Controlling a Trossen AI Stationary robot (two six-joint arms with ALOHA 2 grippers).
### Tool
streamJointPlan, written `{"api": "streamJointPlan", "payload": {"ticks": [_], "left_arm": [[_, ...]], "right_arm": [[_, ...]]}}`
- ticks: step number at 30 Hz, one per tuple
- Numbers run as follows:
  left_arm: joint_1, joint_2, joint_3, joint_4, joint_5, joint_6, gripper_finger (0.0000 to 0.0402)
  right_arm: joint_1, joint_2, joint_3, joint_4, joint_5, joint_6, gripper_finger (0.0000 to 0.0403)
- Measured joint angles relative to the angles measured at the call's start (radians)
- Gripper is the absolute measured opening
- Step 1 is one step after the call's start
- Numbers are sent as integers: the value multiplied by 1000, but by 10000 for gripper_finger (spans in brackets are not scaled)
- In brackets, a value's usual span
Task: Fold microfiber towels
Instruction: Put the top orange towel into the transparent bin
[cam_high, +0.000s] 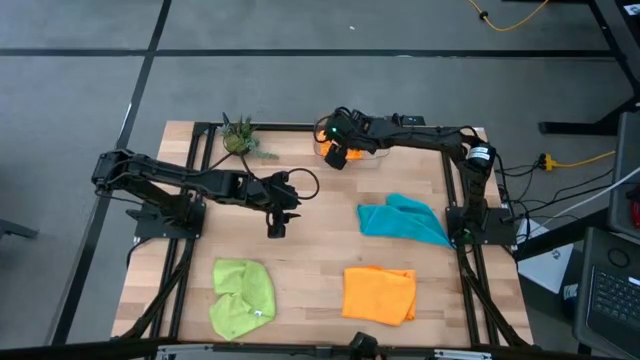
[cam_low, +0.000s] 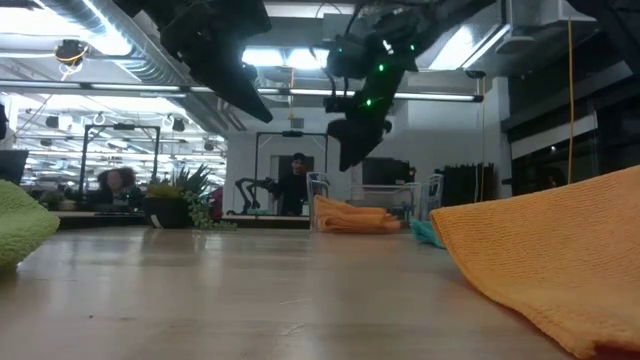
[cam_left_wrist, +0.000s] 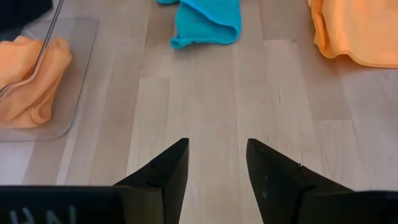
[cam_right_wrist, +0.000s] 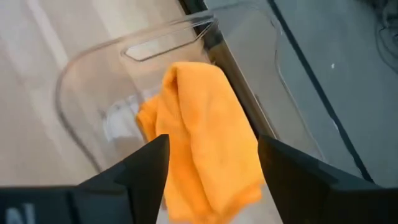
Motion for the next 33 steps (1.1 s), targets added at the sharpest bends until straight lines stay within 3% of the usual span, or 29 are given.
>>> {"api": "streamJointPlan", "payload": {"ticks": [7,12,14,21,28,33], "left_arm": [[0,0,0,-11,0,0,155],[0,0,0,-16,0,-2,155],[0,0,0,-16,0,-2,155],[0,0,0,-15,0,-3,155],[0,4,0,-12,0,-3,155],[0,4,0,-12,0,-3,155]], "right_arm": [[-11,-3,111,-234,-27,-64,249],[-68,1,101,-262,-337,-147,249],[-89,5,93,-261,-401,-170,249],[-153,5,93,-195,-373,-185,248],[-158,50,19,-103,-421,-245,226],[-166,77,-4,-31,-375,-267,211]]}}
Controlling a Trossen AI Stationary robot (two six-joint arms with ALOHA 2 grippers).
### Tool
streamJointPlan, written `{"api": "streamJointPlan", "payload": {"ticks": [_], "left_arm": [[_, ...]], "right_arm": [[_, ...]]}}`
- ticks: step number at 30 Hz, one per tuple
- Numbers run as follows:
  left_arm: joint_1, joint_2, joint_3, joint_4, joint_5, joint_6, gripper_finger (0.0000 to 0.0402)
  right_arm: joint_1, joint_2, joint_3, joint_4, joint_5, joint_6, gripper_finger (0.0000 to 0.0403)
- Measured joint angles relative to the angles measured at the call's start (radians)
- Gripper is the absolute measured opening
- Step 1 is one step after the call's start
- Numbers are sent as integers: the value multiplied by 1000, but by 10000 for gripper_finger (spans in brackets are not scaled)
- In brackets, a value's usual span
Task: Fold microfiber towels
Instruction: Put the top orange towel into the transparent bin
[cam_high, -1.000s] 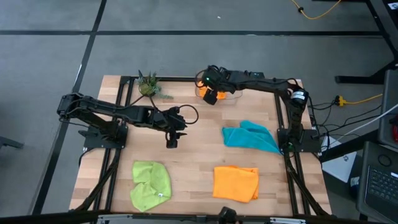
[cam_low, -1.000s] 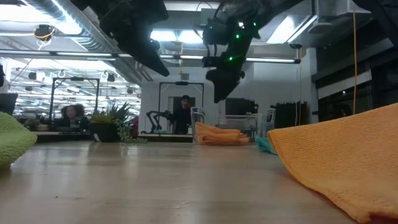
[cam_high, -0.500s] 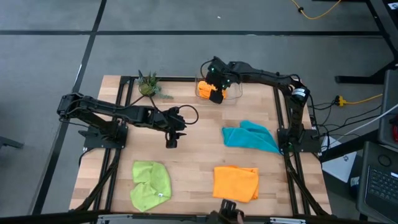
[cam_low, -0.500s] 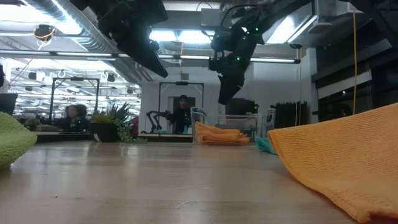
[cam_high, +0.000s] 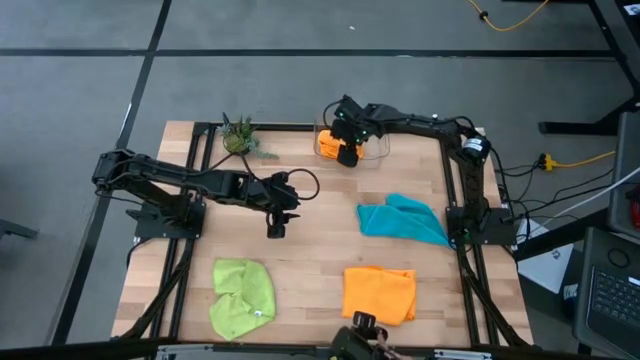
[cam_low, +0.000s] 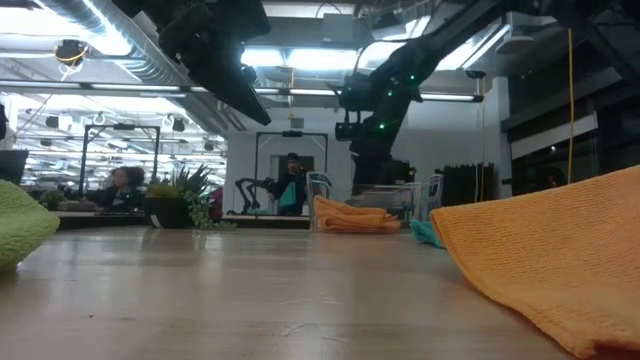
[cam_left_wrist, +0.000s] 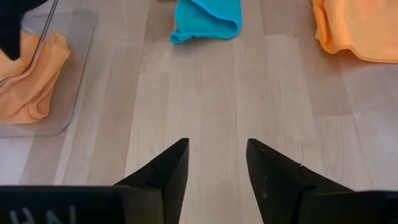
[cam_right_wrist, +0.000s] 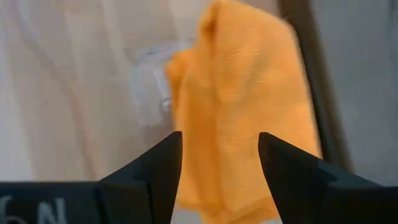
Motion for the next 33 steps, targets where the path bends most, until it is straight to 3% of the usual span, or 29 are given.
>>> {"api": "streamJointPlan", "payload": {"ticks": [15,20,26,33], "left_arm": [[0,0,0,13,0,2,155],[0,1,0,14,0,3,155],[0,1,0,13,0,3,155],[0,1,-26,18,0,3,155]], "right_arm": [[-2,98,0,58,11,-100,203],[-2,92,0,44,90,-104,185],[-2,90,6,30,99,-104,129],[1,89,6,12,136,-104,12]]}}
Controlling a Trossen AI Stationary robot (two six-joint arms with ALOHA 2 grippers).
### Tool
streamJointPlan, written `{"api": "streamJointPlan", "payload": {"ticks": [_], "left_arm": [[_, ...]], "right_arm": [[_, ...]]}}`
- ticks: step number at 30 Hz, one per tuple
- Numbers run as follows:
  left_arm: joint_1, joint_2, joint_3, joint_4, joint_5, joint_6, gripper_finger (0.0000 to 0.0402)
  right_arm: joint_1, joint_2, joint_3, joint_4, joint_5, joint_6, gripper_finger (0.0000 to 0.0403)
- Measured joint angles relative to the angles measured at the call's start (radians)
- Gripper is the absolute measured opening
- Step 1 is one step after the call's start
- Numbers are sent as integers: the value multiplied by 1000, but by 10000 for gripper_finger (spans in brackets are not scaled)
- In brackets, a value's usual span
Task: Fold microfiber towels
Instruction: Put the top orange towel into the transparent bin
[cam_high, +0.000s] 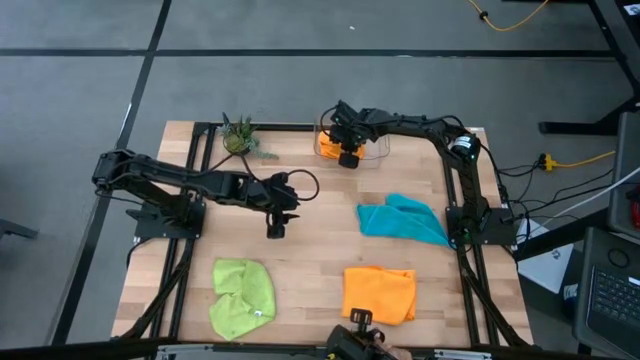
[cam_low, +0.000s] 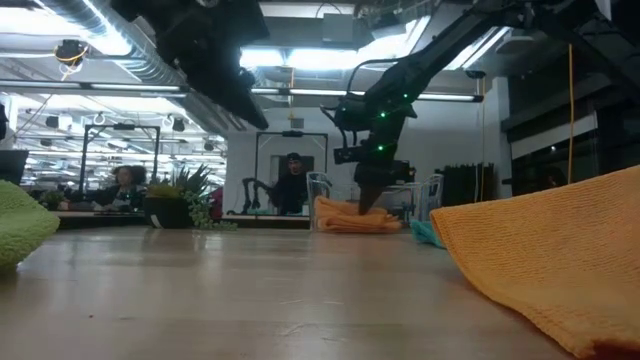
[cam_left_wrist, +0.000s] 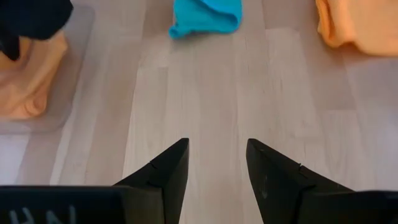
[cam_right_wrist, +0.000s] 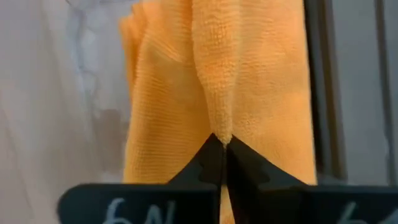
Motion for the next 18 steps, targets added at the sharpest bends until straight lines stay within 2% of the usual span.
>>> {"api": "streamJointPlan", "payload": {"ticks": [3,7,14,18], "left_arm": [[0,0,-41,21,0,-1,155],[0,0,-104,61,0,-1,155],[0,0,-129,99,0,-2,155],[0,0,-129,126,0,-1,155]], "right_arm": [[6,-16,0,-27,50,-2,12],[9,-57,1,-59,59,-3,6],[9,-96,-8,-197,-11,-54,5],[9,-91,-36,-157,-19,-55,31]]}}
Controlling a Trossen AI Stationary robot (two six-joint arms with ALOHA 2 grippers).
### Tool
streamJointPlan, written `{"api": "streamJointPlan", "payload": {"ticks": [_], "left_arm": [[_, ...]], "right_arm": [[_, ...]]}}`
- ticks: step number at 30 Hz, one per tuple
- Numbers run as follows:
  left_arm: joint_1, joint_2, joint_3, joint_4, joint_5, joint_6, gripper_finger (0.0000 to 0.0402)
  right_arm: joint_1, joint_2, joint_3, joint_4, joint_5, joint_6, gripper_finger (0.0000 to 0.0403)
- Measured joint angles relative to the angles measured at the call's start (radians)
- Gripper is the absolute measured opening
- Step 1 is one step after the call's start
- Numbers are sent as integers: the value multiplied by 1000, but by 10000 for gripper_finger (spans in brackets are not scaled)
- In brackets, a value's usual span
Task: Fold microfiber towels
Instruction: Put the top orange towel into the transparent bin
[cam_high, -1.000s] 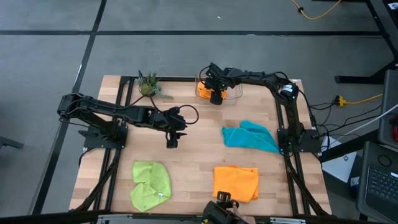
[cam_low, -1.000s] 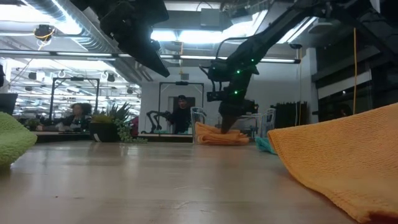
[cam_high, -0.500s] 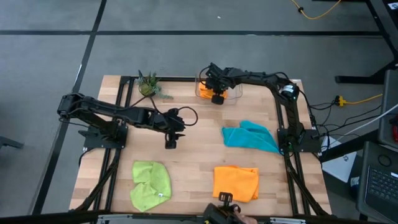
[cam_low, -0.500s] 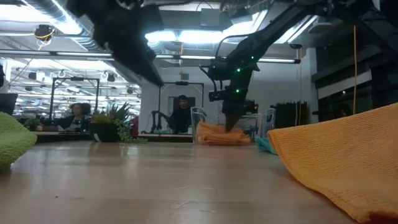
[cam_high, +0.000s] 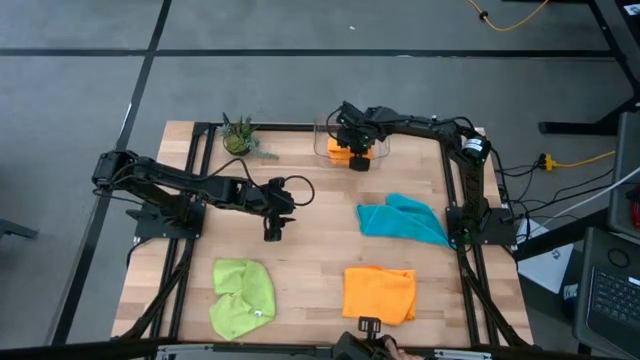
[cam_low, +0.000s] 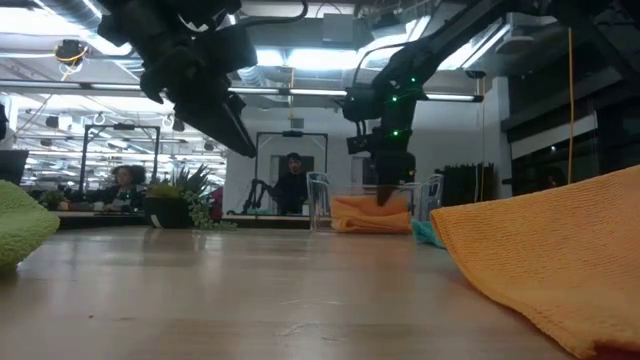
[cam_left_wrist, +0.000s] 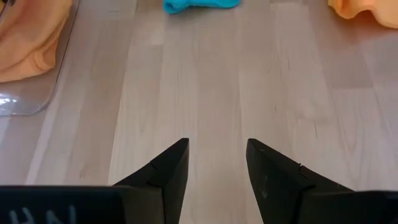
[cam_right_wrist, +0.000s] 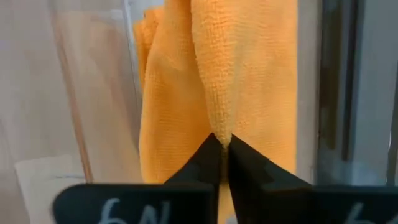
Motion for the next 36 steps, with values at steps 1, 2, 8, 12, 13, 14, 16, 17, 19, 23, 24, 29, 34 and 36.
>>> {"api": "streamJointPlan", "payload": {"ticks": [1,2,8,12,13,14,16,17,19,23,24,29,34,36], "left_arm": [[0,0,0,0,0,0,155],[0,0,0,0,0,0,155],[0,0,0,-1,0,0,155],[1,0,0,-1,0,0,155],[1,0,0,-1,0,0,155],[1,0,0,-1,0,0,155],[1,0,0,-1,0,0,155],[1,0,0,-1,0,0,155],[1,0,0,-1,0,0,155],[1,0,0,4,0,1,155],[1,0,0,4,0,0,155],[1,0,0,5,0,1,155],[1,0,0,5,0,1,155],[1,0,0,5,0,7,155]], "right_arm": [[0,0,0,4,-5,0,41],[0,0,0,6,-11,1,53],[0,0,33,-133,-58,0,127],[-3,0,96,-183,-54,42,162],[-4,0,112,-169,-53,78,167],[-4,0,125,-146,-53,135,171],[-9,0,140,-74,-53,282,176],[-12,0,142,-39,-53,366,176],[-18,0,142,9,-43,523,175],[-23,13,141,96,-48,605,166],[-20,19,141,119,-49,603,164],[1,74,141,140,-87,603,152],[11,122,140,80,-164,571,145],[11,123,140,36,-166,553,145]]}}
